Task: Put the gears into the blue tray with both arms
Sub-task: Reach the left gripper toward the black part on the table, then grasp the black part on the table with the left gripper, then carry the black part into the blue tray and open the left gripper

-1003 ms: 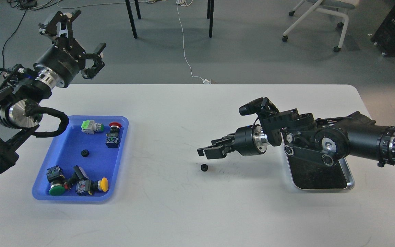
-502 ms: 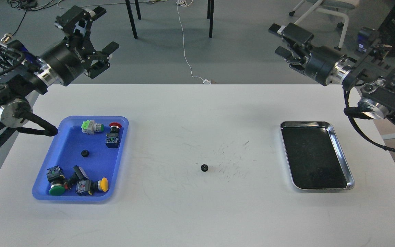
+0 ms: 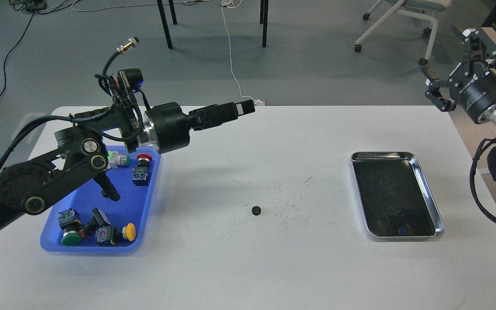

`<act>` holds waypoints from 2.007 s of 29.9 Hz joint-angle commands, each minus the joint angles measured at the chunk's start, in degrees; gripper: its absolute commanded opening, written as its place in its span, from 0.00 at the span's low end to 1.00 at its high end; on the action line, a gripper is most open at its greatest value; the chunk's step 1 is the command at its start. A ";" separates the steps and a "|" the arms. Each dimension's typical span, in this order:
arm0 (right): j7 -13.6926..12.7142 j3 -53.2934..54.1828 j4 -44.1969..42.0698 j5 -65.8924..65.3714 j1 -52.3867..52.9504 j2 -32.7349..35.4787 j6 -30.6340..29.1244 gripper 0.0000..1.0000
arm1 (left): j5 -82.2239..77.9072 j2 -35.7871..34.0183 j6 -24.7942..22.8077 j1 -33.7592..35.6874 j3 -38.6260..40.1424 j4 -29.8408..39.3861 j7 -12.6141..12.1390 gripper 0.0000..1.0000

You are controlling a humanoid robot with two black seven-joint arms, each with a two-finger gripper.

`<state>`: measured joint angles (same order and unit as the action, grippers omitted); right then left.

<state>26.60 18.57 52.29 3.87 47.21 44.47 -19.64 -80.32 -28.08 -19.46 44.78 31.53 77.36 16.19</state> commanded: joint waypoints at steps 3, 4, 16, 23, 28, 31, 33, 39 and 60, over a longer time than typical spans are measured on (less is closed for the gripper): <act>0.38 3.22 -1.75 3.59 -6.50 0.96 -4.53 0.98 | -23.52 4.78 4.67 0.13 -6.03 0.07 0.07 0.91; 0.38 4.54 -1.75 4.21 -7.82 1.05 -5.23 0.98 | -28.09 5.66 7.04 0.04 -7.61 -0.01 0.07 0.91; 0.47 10.00 -1.49 4.30 -14.77 1.05 -7.79 0.98 | -44.68 14.89 16.20 -2.50 -19.93 -11.78 -0.46 0.69; 0.99 10.44 -1.49 4.30 -14.86 1.05 -7.87 0.98 | -44.68 15.60 16.12 -3.03 -20.19 -16.53 -0.37 0.54; 0.91 10.70 -1.22 4.30 -14.86 0.97 -7.96 0.98 | -44.68 14.90 16.12 -4.18 -20.28 -17.24 -0.28 0.52; 0.91 10.79 -1.22 4.30 -14.86 0.79 -7.96 0.98 | -44.68 14.63 16.12 -4.97 -20.28 -17.33 -0.28 0.52; 0.91 11.40 -1.14 4.30 -14.86 0.79 -7.96 0.98 | -44.68 14.54 16.12 -5.49 -20.28 -17.33 -0.28 0.52; 0.91 12.02 -1.14 4.30 -14.86 0.70 -8.05 0.98 | -44.68 14.02 16.11 -5.94 -20.28 -17.42 -0.28 0.42; 0.91 13.87 -1.13 4.21 -14.77 1.23 -8.14 0.98 | -44.68 5.43 16.47 -5.94 -13.96 -9.79 -0.28 0.10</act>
<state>27.51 32.45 51.32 8.09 32.34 45.53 -27.69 -125.00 -17.50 -3.13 38.82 14.47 63.16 15.84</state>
